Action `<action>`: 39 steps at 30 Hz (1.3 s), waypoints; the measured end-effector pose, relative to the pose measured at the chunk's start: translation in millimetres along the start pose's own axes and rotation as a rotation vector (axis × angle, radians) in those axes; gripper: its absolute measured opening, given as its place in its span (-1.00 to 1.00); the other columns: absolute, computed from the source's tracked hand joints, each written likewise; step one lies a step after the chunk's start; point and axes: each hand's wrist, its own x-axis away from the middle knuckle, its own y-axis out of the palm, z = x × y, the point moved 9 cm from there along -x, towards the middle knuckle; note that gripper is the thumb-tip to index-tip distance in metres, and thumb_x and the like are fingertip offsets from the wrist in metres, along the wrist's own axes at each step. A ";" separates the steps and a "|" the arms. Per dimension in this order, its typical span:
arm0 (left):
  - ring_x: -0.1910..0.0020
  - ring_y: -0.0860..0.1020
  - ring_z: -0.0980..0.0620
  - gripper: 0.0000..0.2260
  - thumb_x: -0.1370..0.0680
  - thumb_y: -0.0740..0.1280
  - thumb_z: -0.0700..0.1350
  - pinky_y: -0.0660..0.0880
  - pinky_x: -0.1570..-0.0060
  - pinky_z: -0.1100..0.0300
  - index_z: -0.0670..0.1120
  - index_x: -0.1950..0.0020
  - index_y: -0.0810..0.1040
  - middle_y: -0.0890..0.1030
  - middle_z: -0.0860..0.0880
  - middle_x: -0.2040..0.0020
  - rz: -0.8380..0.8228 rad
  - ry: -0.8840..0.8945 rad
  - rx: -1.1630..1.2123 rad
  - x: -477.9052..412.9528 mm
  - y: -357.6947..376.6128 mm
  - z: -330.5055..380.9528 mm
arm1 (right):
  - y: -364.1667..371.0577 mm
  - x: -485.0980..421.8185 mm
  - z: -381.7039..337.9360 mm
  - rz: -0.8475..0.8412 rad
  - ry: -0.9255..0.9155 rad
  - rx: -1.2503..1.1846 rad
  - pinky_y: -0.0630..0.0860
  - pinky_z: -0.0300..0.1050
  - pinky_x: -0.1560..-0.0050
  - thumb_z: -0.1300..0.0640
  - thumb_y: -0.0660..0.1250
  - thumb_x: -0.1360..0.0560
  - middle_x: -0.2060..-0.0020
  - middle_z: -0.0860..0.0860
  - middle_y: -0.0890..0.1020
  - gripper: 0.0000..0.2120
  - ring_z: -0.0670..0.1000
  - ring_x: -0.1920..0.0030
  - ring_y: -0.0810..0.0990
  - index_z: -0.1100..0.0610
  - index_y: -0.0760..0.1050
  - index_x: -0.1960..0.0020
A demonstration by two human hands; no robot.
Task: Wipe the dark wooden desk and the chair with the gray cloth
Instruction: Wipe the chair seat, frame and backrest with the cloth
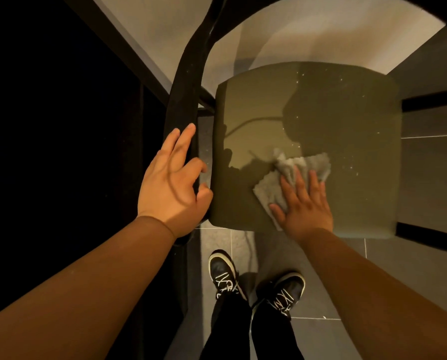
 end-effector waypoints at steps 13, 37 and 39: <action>-0.71 -0.01 -0.09 -0.86 -0.52 0.30 -0.06 0.10 -0.61 -0.28 -0.03 -0.02 0.59 0.11 -0.04 -0.71 0.068 0.059 -0.019 -0.4 -0.1 1.9 | 5.7 2.6 -50.3 -0.118 -0.121 0.018 -0.32 0.20 -0.63 -0.22 -0.22 -0.66 -0.63 -0.02 -0.34 -0.35 0.23 -0.62 -0.43 -0.06 -0.13 -0.71; -0.68 -0.05 -0.16 -0.31 -0.64 0.11 0.24 -0.07 -0.64 -0.19 0.03 -0.70 0.01 -0.10 -0.08 -0.73 -0.140 -0.040 -0.290 -37.0 205.7 70.1 | 7.8 53.1 137.9 0.128 0.055 0.033 -0.25 0.24 -0.64 -0.19 -0.01 -0.67 -0.69 0.14 0.03 -0.36 0.21 -0.68 -0.22 0.08 0.22 -0.67; -0.67 0.03 -0.18 -0.31 -0.61 0.16 0.23 -0.02 -0.64 -0.19 0.02 -0.69 0.11 0.01 -0.11 -0.72 -0.052 -0.045 -0.308 -35.9 204.8 71.3 | 4.3 48.6 133.2 0.170 0.119 0.009 -0.22 0.32 -0.63 -0.16 0.02 -0.66 -0.69 0.15 0.02 -0.37 0.30 -0.67 -0.19 0.04 0.19 -0.67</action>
